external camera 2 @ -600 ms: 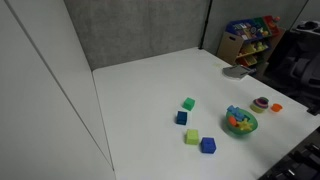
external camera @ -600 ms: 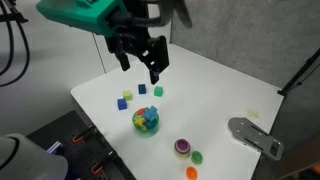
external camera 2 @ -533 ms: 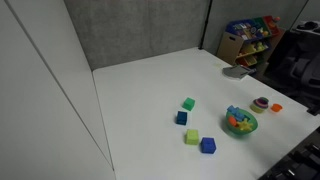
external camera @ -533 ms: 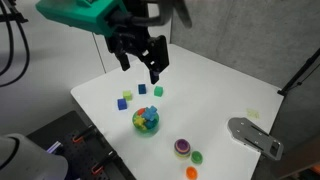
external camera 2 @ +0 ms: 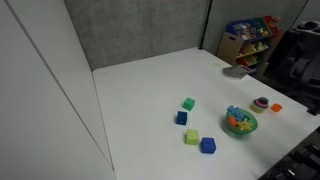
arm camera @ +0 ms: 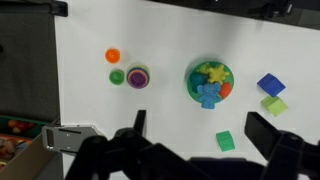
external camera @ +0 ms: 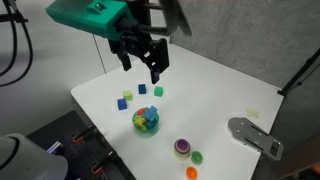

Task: Remove the blue toy from the green bowl and put it on the table.

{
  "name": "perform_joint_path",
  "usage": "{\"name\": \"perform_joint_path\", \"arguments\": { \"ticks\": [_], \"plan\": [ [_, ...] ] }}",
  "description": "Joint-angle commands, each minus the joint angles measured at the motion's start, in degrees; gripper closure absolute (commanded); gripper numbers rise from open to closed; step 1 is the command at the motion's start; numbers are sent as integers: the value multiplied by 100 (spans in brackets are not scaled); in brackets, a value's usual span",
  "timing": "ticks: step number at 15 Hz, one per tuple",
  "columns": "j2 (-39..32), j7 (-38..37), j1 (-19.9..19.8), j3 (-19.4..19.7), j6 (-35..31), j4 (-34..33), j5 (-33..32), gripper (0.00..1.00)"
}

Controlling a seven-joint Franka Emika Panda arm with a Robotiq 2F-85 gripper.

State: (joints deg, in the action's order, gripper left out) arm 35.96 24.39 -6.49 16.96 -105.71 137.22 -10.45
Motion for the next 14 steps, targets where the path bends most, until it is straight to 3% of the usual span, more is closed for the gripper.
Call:
{"name": "perform_joint_path", "arguments": {
  "ticks": [1, 14],
  "plan": [
    [-478, -192, 139, -126, -276, -175, 251, 0],
    [-2550, -633, 487, -802, -1753, -162, 1186, 0]
  ]
}}
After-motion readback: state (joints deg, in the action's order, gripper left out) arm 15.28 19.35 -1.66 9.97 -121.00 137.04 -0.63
